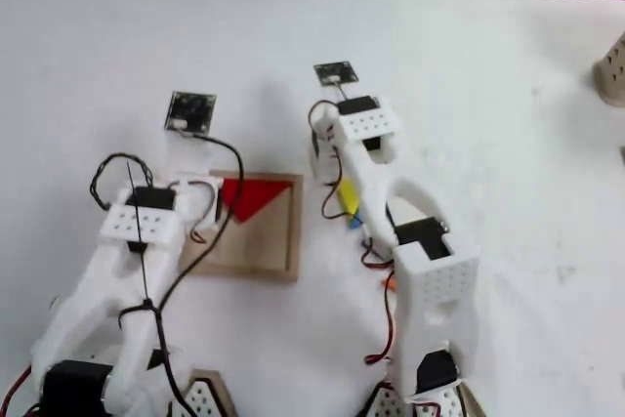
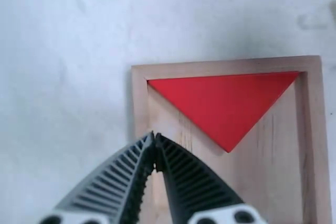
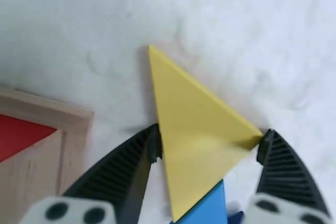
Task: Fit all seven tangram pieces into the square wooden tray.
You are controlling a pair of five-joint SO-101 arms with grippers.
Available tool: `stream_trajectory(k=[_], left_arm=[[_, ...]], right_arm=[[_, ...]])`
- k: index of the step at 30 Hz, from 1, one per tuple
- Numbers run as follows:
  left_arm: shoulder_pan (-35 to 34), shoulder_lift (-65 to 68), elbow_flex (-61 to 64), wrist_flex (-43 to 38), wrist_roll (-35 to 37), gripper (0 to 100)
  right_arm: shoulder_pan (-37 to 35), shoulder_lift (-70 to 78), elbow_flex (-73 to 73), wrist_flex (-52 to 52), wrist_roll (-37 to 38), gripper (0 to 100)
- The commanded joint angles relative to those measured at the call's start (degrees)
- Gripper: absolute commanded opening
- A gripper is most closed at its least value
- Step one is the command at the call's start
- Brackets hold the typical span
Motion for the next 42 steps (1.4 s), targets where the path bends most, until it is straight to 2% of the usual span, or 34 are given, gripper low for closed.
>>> stream_trajectory(k=[1,6,18,20,25,31,36,42], left_arm=[[0.3,-1.6,-0.4,-1.1,-0.5,3],[0.3,-1.6,-0.4,-1.1,-0.5,3],[0.3,-1.6,-0.3,-1.1,-0.5,3],[0.4,-1.6,-0.3,-1.1,-0.5,3],[0.5,-1.5,-0.3,-1.1,-0.5,3],[0.4,-1.5,-0.3,-1.1,-0.5,3],[0.3,-1.5,-0.3,-1.1,-0.5,3],[0.3,-1.5,-0.3,-1.1,-0.5,3]], right_arm=[[0.6,-0.5,-2.3,0.4,-0.6,21.1],[0.7,-0.5,-2.3,0.3,-0.7,10.6],[0.7,-1.2,-2.2,1.7,-0.2,10.8],[0.6,-2.3,-2.3,2.8,1.0,15.5],[0.3,-7.6,-2.3,3.6,6.4,36.1],[0.2,-7.3,-6.2,1.5,11.0,35.3],[0.7,-1.2,-9.8,0.7,18.5,35.3],[-1.0,1.6,-10.5,0.7,19.3,35.2]])
